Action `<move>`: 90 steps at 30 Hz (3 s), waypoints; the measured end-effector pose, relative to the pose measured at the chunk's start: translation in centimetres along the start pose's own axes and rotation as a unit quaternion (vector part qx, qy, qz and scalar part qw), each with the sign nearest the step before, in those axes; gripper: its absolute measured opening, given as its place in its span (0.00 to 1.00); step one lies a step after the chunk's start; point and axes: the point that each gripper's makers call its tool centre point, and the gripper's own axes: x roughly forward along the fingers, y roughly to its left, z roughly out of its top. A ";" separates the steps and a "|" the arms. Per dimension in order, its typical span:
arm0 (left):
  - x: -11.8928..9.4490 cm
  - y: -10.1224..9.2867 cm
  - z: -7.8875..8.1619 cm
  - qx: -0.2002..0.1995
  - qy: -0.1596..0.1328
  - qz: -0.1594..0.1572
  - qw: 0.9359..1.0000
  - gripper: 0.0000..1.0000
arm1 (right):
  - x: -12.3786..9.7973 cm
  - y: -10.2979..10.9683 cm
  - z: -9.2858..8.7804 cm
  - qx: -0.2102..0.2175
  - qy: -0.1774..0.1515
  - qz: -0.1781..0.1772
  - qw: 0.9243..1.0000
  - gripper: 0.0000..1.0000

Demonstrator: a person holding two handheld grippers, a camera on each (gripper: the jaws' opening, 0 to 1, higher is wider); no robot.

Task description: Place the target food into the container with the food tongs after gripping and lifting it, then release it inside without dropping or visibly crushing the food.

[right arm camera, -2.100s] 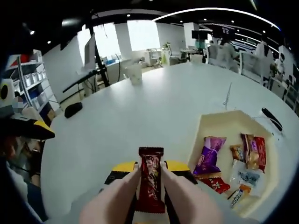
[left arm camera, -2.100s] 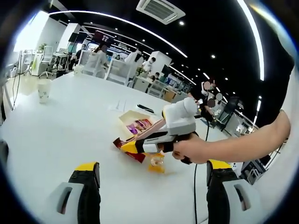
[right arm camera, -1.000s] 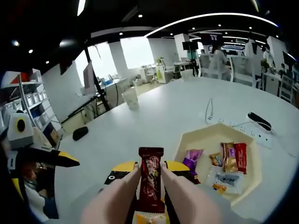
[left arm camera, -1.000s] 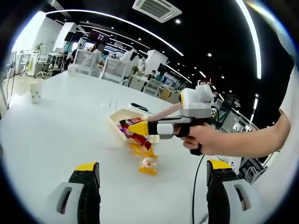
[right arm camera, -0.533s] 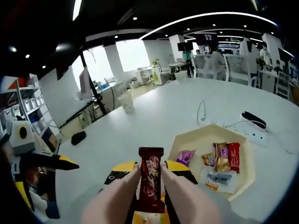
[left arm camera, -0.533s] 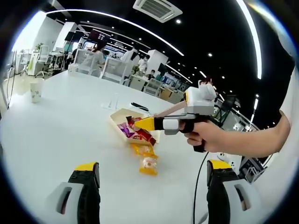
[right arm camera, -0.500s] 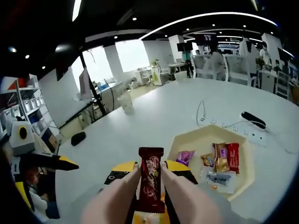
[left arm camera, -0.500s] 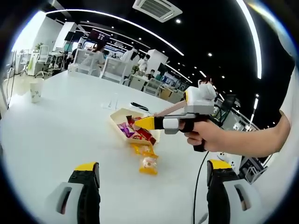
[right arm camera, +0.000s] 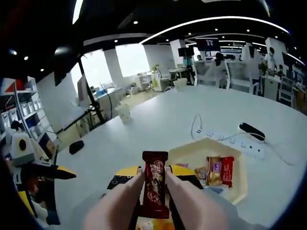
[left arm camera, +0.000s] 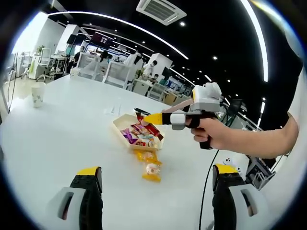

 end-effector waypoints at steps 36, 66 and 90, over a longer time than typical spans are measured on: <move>0.1 1.9 0.1 -0.048 -0.003 0.026 0.999 0.99 | -2.7 -3.3 2.3 0.048 -0.038 -0.053 0.997 0.21; 0.4 -0.1 1.8 -0.002 -0.014 -0.006 1.000 0.99 | -4.4 -7.0 4.6 0.076 -0.061 -0.104 0.990 0.22; 0.3 -1.2 2.1 0.028 -0.008 -0.021 0.999 0.99 | -3.4 -7.7 6.5 0.106 -0.073 -0.126 0.984 0.22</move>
